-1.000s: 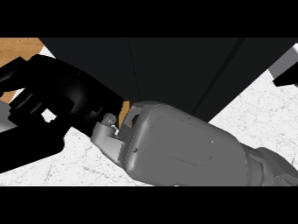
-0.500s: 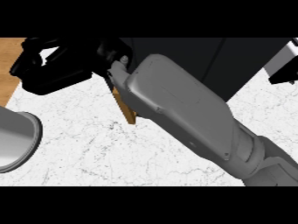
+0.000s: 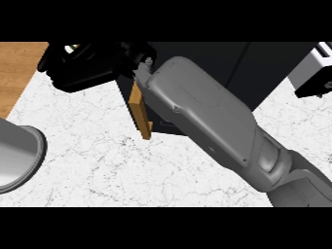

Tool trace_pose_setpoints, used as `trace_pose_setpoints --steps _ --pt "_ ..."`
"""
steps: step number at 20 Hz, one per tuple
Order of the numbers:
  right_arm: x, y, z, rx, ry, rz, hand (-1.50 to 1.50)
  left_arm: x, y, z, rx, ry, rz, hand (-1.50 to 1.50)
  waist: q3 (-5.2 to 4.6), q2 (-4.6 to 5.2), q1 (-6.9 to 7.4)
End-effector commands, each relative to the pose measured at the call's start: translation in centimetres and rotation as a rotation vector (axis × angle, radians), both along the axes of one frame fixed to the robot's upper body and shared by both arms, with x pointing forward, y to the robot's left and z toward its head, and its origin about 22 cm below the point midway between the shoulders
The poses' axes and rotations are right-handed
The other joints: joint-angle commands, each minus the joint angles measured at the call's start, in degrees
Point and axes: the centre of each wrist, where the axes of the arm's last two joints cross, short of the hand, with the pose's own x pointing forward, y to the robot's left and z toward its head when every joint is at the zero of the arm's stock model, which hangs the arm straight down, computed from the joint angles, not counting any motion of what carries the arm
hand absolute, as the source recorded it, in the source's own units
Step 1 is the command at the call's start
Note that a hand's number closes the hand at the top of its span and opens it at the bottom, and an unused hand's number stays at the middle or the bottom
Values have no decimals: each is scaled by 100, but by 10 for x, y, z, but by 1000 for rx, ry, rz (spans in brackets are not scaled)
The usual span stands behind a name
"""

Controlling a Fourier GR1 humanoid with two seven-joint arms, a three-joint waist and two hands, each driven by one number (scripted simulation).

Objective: Pick up the wine, place it into the cabinet and close the cabinet

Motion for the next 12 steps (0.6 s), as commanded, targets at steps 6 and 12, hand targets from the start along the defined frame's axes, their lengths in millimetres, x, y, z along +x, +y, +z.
trace_pose_setpoints --steps 6,12 --pt "57 -94 -16 53 30 -321 150 6 -14 5 -60 -8 -66 -150 120 296 -375" --pt "57 -92 -18 61 26 -308 150 7 -32 8 -78 20 -108 -150 125 292 -440"
